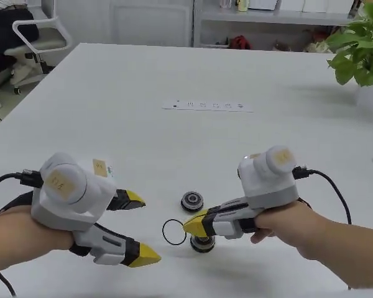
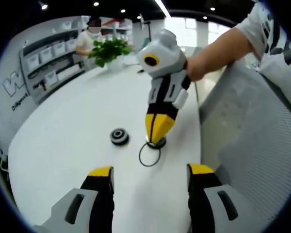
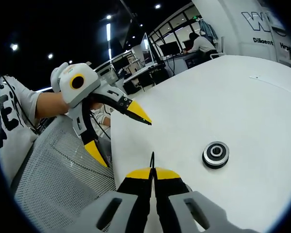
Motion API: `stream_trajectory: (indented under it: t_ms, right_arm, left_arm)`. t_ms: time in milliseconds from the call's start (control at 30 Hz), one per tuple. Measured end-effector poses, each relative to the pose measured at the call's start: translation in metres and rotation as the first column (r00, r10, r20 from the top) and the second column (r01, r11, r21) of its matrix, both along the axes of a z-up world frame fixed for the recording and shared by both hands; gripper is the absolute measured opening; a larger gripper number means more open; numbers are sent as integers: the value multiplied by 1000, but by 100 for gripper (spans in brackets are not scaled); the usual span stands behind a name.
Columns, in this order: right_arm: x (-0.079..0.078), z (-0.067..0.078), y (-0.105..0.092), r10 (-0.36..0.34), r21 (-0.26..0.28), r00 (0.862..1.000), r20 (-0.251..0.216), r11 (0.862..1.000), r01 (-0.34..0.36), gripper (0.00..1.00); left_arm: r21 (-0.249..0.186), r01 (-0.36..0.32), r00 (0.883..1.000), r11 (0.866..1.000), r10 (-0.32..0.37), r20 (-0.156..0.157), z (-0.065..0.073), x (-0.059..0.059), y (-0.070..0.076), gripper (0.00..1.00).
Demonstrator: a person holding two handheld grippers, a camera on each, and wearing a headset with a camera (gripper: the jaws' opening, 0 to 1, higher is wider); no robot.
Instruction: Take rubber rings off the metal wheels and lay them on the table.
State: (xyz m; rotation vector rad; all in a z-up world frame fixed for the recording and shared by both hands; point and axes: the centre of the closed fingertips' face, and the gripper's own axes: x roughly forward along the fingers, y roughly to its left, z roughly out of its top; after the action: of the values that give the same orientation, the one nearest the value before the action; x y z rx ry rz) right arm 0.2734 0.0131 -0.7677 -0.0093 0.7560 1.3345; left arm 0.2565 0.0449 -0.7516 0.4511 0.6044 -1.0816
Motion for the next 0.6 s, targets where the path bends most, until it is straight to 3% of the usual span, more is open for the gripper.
stream_trajectory:
  t_ms: [300, 600]
  right_arm:
    - [-8, -11, 8, 39, -42, 999, 7, 998, -39, 0]
    - [-5, -16, 5, 40, -67, 998, 54, 997, -36, 2]
  left_arm:
    - [4, -1, 1000, 1000, 1, -6, -2, -1, 0, 61]
    - [6, 0, 1000, 1000, 0, -6, -3, -1, -1, 61]
